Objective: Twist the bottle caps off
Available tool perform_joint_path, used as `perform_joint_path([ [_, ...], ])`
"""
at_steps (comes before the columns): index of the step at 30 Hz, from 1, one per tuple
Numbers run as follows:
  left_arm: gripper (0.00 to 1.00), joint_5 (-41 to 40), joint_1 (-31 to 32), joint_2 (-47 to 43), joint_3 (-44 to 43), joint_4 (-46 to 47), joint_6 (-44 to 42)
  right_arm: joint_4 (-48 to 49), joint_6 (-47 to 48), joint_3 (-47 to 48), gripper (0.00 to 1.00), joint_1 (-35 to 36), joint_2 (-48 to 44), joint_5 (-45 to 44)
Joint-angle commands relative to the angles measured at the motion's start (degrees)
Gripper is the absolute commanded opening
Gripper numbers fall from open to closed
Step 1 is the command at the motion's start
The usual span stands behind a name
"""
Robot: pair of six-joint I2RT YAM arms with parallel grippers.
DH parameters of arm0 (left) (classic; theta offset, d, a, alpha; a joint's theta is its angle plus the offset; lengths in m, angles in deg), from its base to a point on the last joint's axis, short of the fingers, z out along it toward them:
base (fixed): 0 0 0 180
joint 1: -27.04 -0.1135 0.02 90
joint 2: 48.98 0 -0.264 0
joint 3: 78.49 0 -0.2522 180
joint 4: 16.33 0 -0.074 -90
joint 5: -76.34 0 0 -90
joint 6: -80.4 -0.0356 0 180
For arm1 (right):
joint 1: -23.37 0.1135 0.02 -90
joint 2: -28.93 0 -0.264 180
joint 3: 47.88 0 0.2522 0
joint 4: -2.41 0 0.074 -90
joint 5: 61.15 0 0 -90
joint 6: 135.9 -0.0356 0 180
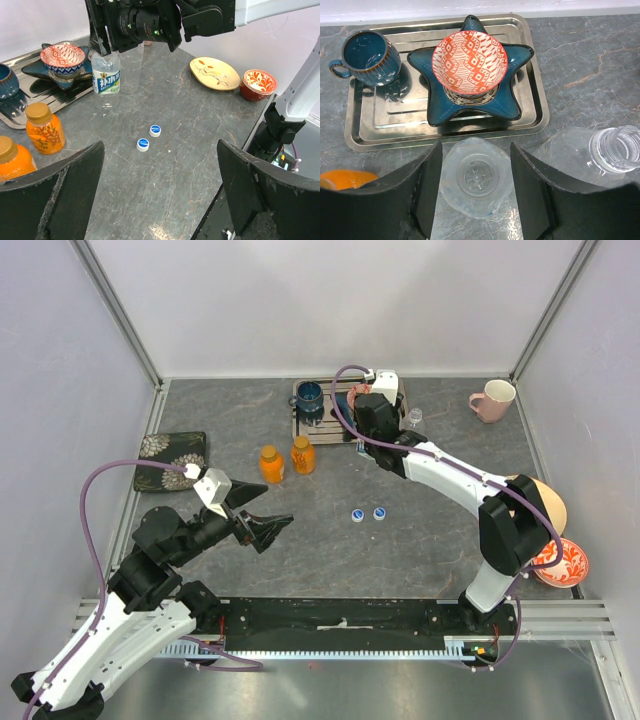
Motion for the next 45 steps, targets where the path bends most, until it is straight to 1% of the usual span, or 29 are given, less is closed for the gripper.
perform_joint_path([
  [1, 0.99, 1.7, -0.1, -0.3, 0.2, 2.1, 1.0, -0.2, -0.2, 2.3, 0.61, 0.0, -1.6, 0.4],
  [3, 1.00, 1.7, -0.1, -0.4, 0.2, 2.1, 1.0, -0.2, -0.2, 1.9, 0.59, 0.0, -1.5, 0.6],
  [5, 1.00, 1.7, -0.1, -0.5, 0.2, 2.1, 1.0, -0.2, -0.3, 1.6, 0.52, 0.0, -1.5, 0.9],
  [7, 0.99, 1.7, -0.1, -0.6, 0.2, 1.9, 1.0, -0.2, -0.4, 1.5, 0.50, -0.1, -1.4, 1.0],
  [9, 0.99, 1.7, -0.1, -0.7, 0.2, 1.9, 0.9, -0.2, -0.6, 1.4, 0.53, -0.1, -1.6, 1.0],
  [10, 0.99, 1.8, -0.1, -0.6, 0.1, 1.8, 0.9, -0.2, -0.6, 1.4, 0.59, -0.1, -1.7, 0.9],
  [13, 0.99, 1.8, -0.1, -0.6, 0.1, 1.8, 0.8, -0.4, -0.8, 1.5, 0.66, 0.0, -2.3, 0.8],
  [16, 0.99, 1.7, -0.1, -0.7, 0.1, 1.7, 0.6, -1.4, -1.2, 2.5, 0.71, 0.2, -3.9, 1.5],
  [19, 0.99, 1.5, -0.1, -0.6, 0.1, 1.5, 0.4, -2.3, -0.4, 4.4, 0.74, 1.9, -7.4, 1.2],
  [22, 0.99, 0.1, -0.1, -0.4, 0.2, 1.4, 0.4, -2.7, 1.4, 7.3, 0.73, 5.2, -11.2, 1.4],
  [24, 0.99, -1.7, -0.1, -0.5, 0.1, 1.0, 0.5, -2.5, 2.2, 9.1, 0.72, 7.7, -12.9, 4.5],
  [25, 0.99, -5.6, -0.1, -0.9, 0.1, 0.6, 0.8, -2.3, 2.2, 9.5, 0.72, 8.3, -13.0, 9.9],
  [26, 0.99, -8.4, -0.1, -1.3, 0.1, -0.5, 1.3, -2.6, 2.1, 10.5, 0.72, 9.1, -12.5, 12.5],
  [27, 0.99, -15.0, -0.1, -1.6, 0.2, -1.2, 2.0, -2.9, 1.6, 11.0, 0.71, 9.2, -11.8, 15.9],
  [28, 1.00, -18.1, -0.1, -2.5, 0.3, -2.0, 2.3, -3.8, 1.0, 11.7, 0.71, 9.3, -9.7, 18.8],
  [29, 0.99, -20.9, -0.1, -3.0, 0.5, -2.7, 2.7, -4.1, 0.3, 12.9, 0.71, 9.5, -8.3, 23.6],
  [30, 0.99, -25.1, -0.1, -3.4, 0.5, -4.2, 3.0, -4.5, -0.1, 13.3, 0.71, 9.6, -6.8, 25.0],
  [32, 1.00, -27.7, -0.1, -4.4, 0.5, -5.4, 3.3, -5.0, -0.6, 15.0, 0.71, 10.0, -2.2, 28.5],
  [35, 0.99, -28.4, -0.1, -5.5, 0.3, -7.0, 3.5, -6.1, -1.0, 17.8, 0.73, 10.1, 3.9, 29.8],
  [37, 0.99, -27.6, -0.1, -5.9, 0.5, -7.7, 3.5, -6.3, -1.4, 18.9, 0.75, 10.2, 7.6, 27.5],
  [40, 0.99, -26.0, -0.1, -6.1, 0.0, -9.0, 3.4, -5.8, -1.4, 20.8, 0.77, 10.3, 11.3, 25.8],
  [45, 0.99, -25.8, -0.1, -6.8, -0.6, -11.1, 3.2, -4.4, -2.0, 22.5, 0.79, 10.3, 14.7, 24.2],
])
